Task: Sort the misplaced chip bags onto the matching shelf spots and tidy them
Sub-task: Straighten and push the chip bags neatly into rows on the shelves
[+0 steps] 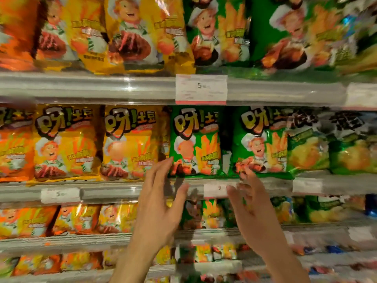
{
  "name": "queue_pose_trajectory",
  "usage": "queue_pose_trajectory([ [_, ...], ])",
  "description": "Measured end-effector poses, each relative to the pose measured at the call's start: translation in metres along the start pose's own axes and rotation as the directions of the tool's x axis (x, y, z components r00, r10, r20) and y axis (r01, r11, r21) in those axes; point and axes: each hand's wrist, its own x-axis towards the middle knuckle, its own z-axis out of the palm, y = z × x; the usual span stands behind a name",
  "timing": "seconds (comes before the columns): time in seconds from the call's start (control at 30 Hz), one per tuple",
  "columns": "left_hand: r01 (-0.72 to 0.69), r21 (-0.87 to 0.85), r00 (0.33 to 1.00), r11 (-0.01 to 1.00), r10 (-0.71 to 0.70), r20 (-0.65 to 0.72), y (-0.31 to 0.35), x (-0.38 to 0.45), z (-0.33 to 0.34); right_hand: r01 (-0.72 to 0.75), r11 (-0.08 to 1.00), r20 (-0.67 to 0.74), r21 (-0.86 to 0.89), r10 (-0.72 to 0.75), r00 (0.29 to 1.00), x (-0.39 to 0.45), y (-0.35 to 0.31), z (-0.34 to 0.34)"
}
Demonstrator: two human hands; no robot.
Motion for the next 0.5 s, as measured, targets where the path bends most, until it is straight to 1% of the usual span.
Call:
queue_pose_trajectory([
  [0.13, 0.032, 0.063, 0.999, 0.998, -0.03, -0.039, 0.017, 0.011, 0.025, 0.011, 1.0, 0.052, 0.015, -0.012, 0.999, 0.014, 0.014, -0.046],
  [0.17, 0.029, 0.078, 0.999, 0.997, -0.025, -0.046, 0.019, 0.015, 0.028, 0.035, 0.999, 0.053, 0.016, -0.036, 0.998, 0.017, 0.016, -0.052],
  [0.27, -0.026, 0.124, 0.999, 0.992, 0.032, -0.044, 0.021, 0.027, 0.032, 0.104, 0.995, 0.057, 0.007, -0.104, 0.993, 0.028, 0.015, -0.063],
  [0.37, 0.0, 0.158, 0.999, 0.988, 0.005, -0.036, 0.016, 0.044, 0.032, 0.145, 0.989, 0.041, 0.009, -0.145, 0.989, 0.033, 0.005, -0.059],
  [0.43, 0.03, 0.174, 0.999, 0.984, -0.025, -0.03, 0.013, 0.056, 0.033, 0.209, 0.977, 0.03, -0.048, -0.208, 0.978, 0.036, -0.006, -0.052],
  [0.5, 0.039, 0.215, 0.999, 0.976, -0.034, -0.028, 0.01, 0.068, 0.036, 0.282, 0.948, 0.08, -0.149, -0.273, 0.959, 0.047, -0.019, -0.043],
])
